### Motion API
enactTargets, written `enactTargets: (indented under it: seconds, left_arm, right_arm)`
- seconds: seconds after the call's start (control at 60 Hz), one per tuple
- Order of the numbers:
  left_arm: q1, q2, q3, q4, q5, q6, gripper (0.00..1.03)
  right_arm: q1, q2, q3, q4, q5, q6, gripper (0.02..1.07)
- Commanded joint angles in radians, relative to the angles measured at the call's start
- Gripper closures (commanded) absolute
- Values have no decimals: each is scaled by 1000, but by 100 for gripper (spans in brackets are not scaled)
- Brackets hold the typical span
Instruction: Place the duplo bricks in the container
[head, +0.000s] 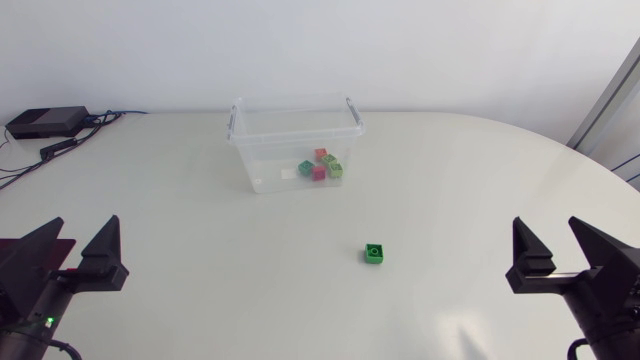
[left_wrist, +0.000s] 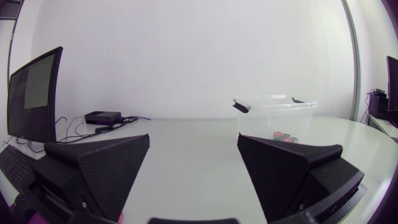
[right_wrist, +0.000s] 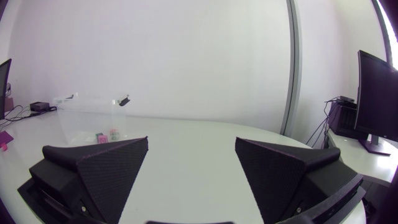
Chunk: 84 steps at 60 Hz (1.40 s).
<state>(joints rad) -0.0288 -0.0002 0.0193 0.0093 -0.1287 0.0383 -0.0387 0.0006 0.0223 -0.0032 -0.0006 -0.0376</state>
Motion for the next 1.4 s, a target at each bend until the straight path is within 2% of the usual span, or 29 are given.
enactTargets:
  seconds: [0.0, 0.517, 0.633, 0.75, 0.867, 0.95, 1.017, 1.067, 1.133, 1.2, 1.3, 1.383]
  left_arm:
    - [6, -11, -19, 6, 6, 12, 4]
    - [-26, -14, 11, 8, 6, 32, 5]
    - [-19, 14, 123, -81, 6, 31, 5]
    - [-8, 172, 289, -177, 3, 31, 8]
    - [27, 399, 505, -345, 3, -8, 8]
    - [59, 571, 682, -519, 3, -23, 7]
    - [73, 715, 821, -663, 1, 2, 7]
    - [78, 793, 890, -733, 1, 52, 7]
    - [87, 885, 952, -789, 1, 91, 7]
    - [138, 976, 992, -833, 3, 94, 7]
    - [175, 1080, 1012, -868, 4, 95, 7]
    - [245, 1161, 1002, -879, 24, 120, 8]
  right_arm:
    - [22, -5, -22, -3, -6, -2, 6]
    - [69, -5, 4, 8, -4, -22, 6]
    - [86, 30, 70, 22, -1, -16, 6]
    - [146, 217, 214, 23, 47, 11, 6]
    - [183, 432, 390, -31, 85, 53, 6]
    - [207, 565, 522, -109, 97, 119, 6]
    - [243, 670, 617, -179, 114, 162, 6]
    - [283, 733, 670, -227, 134, 185, 6]
    - [342, 812, 728, -277, 171, 232, 6]
    - [370, 891, 774, -334, 172, 266, 6]
    - [379, 1006, 831, -409, 174, 300, 7]
    - [381, 1132, 897, -520, 171, 327, 7]
